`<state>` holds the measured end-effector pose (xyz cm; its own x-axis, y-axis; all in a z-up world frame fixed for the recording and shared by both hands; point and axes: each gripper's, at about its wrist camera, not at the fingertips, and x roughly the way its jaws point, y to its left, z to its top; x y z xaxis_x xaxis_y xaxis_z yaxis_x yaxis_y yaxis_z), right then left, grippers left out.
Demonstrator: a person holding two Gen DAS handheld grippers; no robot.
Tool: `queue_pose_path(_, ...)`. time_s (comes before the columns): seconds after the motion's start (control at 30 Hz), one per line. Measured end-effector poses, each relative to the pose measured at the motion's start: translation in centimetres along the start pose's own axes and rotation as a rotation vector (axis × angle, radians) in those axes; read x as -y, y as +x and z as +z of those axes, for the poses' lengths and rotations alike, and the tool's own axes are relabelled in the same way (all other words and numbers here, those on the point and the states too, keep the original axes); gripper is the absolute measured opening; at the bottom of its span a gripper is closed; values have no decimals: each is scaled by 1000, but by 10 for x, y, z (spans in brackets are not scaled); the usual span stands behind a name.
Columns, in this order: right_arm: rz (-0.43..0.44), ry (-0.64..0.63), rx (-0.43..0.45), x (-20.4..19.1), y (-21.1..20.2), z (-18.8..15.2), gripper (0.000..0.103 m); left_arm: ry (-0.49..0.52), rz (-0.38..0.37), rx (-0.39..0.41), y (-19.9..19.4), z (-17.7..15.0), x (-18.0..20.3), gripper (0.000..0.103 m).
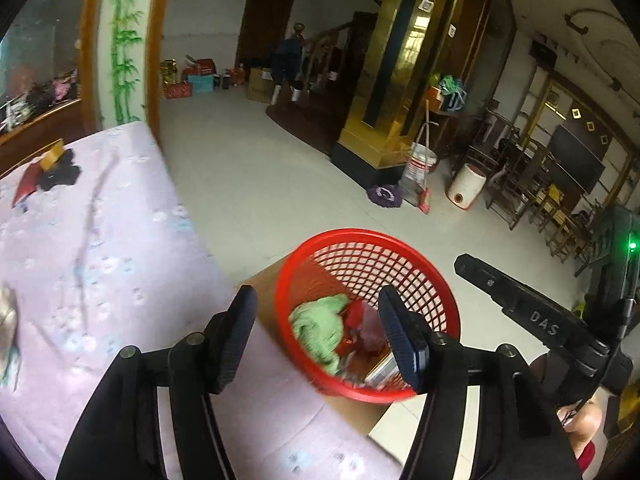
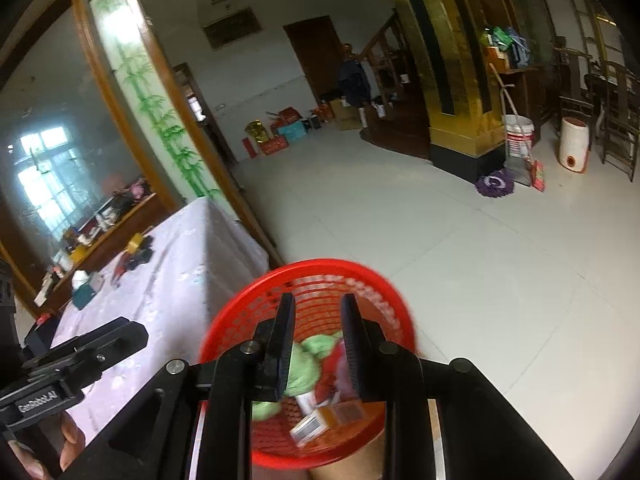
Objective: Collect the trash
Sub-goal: 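Move both empty tools back over the table, then grasp the clear plastic bag with the left tool while the right tool grasps the white paper bag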
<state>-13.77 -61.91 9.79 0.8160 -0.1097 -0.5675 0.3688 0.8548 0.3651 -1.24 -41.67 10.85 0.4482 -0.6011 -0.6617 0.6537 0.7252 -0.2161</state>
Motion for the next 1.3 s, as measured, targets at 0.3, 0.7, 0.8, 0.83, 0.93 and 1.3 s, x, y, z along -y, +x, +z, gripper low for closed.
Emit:
queue_pose_path(0.3, 138, -131, -46, -98, -4, -27, 40, -69, 103, 31, -71, -30, -60, 63)
queue_pose_path(0.7, 296, -318, -164, -217, 18, -69, 46, -279, 301, 81, -164, -70, -193, 64)
queue_pose_path(0.8, 335, -355, -201, -245, 26, -76, 46, -343, 361, 86, -183, -80, -232, 63)
queue_pose_path(0.83, 344, -369, -211, -254, 30, -78, 46, -363, 388, 88, -188, -82, -247, 63)
queue_pose_path(0.93, 376, -395, -246, -282, 41, -84, 50, -409, 449, 66, -188, -87, -285, 63)
queue_pose_path(1.3, 418, -432, -310, -332, 62, -98, 50, -546, 418, -60, -129, -95, -375, 63)
